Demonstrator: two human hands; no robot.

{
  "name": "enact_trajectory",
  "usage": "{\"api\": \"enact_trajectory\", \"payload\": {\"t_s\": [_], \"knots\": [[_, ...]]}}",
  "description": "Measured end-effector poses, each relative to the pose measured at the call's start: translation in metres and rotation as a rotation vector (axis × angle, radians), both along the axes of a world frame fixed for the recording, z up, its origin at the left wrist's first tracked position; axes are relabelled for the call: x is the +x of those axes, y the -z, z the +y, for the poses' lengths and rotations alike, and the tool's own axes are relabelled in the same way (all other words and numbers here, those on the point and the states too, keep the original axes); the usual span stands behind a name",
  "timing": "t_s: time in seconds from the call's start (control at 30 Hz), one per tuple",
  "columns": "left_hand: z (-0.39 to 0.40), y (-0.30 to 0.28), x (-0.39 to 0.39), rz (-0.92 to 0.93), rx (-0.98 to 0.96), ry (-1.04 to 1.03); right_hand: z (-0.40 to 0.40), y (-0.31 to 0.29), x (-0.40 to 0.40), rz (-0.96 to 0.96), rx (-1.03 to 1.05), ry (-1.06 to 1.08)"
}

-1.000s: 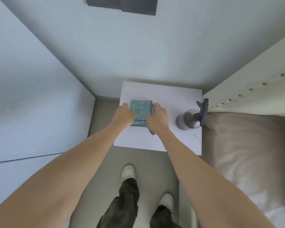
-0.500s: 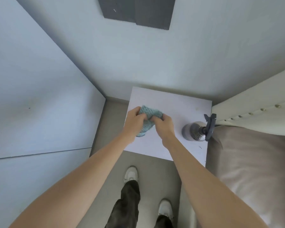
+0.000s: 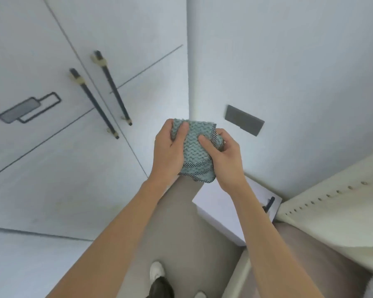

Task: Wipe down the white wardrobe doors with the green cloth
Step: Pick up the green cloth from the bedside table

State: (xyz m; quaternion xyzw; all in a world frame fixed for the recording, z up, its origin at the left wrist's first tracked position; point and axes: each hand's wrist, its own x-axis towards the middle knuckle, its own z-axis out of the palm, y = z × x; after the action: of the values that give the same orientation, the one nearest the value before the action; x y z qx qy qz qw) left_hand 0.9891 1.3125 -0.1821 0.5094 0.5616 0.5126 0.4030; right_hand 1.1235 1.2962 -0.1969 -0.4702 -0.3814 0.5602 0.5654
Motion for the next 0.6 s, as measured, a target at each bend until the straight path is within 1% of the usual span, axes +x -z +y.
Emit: {"api": "enact_trajectory", "payload": {"t_s": [0.13, 0.3, 0.4, 0.47, 0.6], "knots": [[-0.061, -0.103, -0.083, -0.001, 0.221, -0.249, -0.037, -0.105, -0.083, 0.147, 0.139, -0.17], [-0.164, -0.191, -0.178, 0.147, 0.479, -0.469, -0.104, -0.202, -0.18, 0.23, 0.277, -0.396], [-0.241, -0.24, -0.238, 0.174, 0.593, -0.584, -0.159, -0.249, -0.244, 0.172, 0.43, -0.476], [-0.29, -0.27, -0.28, 0.168, 0.635, -0.658, -0.198, -0.276, -0.288, 0.14, 0.543, -0.497], [-0.407, -0.328, -0.377, 0.09, 0.701, -0.758, -0.297, -0.324, -0.401, 0.184, 0.718, -0.502]]}}
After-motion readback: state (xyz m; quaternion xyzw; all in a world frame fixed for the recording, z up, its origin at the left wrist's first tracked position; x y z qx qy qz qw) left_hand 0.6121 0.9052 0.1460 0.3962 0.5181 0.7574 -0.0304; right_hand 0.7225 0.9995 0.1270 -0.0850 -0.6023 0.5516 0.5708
